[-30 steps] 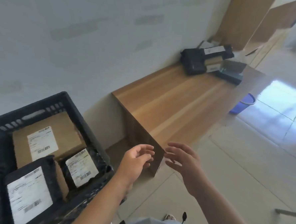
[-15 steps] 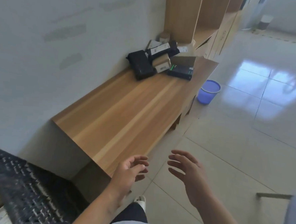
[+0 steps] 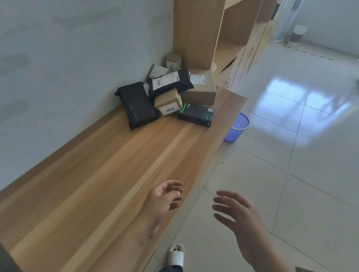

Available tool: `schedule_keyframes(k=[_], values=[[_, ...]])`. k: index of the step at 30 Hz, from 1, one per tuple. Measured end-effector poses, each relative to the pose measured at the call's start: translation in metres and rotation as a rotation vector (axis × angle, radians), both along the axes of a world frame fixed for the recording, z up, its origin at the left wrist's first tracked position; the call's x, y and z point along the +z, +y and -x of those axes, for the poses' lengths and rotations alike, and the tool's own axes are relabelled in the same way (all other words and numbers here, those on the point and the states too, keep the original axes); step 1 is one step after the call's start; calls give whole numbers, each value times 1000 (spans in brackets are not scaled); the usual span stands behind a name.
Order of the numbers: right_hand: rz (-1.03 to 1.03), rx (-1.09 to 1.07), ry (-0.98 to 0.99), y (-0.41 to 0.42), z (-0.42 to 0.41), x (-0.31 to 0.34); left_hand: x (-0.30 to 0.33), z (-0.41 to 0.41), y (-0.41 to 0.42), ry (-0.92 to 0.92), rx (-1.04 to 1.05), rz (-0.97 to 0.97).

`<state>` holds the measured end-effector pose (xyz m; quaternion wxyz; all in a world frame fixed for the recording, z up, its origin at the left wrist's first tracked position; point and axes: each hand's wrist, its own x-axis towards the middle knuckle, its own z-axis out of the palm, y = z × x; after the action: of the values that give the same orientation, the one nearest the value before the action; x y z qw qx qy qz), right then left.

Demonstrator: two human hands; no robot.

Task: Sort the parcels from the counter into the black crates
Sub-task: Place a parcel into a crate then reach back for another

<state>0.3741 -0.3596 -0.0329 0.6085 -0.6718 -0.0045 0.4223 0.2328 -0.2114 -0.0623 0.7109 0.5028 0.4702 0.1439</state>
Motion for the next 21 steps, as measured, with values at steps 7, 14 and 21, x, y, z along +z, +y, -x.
schedule_keyframes(k=[7, 14, 21], values=[[38, -12, 31, 64, -76, -4, -9, -73, 79, 65, -4, -45], [101, 148, 106, 169, -154, -36, -44, -121, 160, 235, 80, -68], [210, 486, 0, 286, -249, -72, -72, -179, 267, 575, 337, -99]])
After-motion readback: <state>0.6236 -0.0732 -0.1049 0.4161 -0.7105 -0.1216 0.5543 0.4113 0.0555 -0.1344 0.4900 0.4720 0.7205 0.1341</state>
